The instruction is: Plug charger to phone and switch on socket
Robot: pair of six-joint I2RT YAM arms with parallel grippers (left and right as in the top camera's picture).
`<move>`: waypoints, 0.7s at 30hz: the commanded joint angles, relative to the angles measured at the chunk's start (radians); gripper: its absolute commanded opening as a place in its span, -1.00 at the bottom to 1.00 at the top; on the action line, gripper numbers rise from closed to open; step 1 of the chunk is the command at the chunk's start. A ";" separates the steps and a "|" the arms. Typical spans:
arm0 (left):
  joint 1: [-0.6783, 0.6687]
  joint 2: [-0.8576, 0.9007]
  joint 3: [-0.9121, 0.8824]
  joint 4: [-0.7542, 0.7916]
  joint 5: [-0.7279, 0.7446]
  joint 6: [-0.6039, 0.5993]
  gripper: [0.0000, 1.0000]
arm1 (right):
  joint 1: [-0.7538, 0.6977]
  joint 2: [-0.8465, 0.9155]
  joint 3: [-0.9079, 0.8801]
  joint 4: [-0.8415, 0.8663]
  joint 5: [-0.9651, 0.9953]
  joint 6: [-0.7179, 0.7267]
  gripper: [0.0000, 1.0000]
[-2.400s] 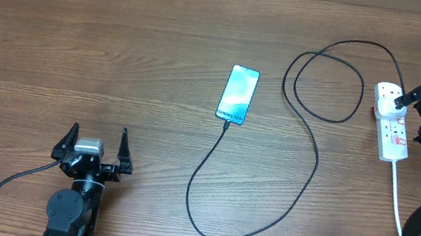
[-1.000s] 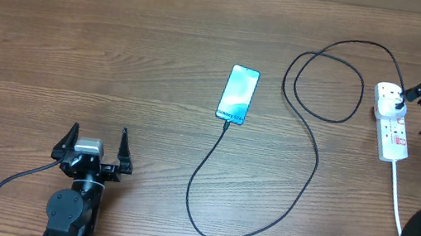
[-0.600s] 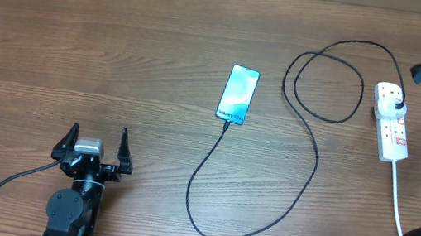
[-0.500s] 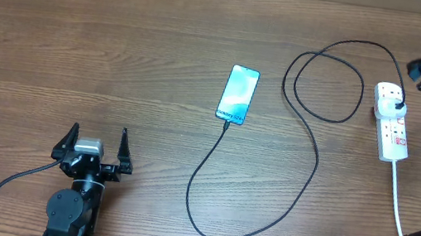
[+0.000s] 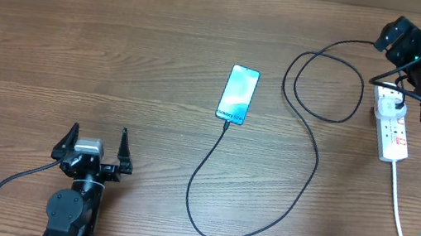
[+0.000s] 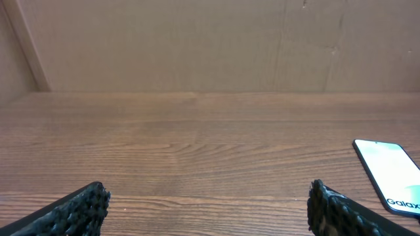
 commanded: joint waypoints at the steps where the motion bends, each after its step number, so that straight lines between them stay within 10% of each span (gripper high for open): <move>1: 0.010 -0.009 -0.004 0.001 0.011 0.023 1.00 | -0.001 -0.063 -0.031 0.024 0.057 -0.005 1.00; 21: 0.010 -0.009 -0.004 0.000 0.011 0.023 0.99 | 0.045 -0.626 -0.986 0.843 -0.146 -0.223 1.00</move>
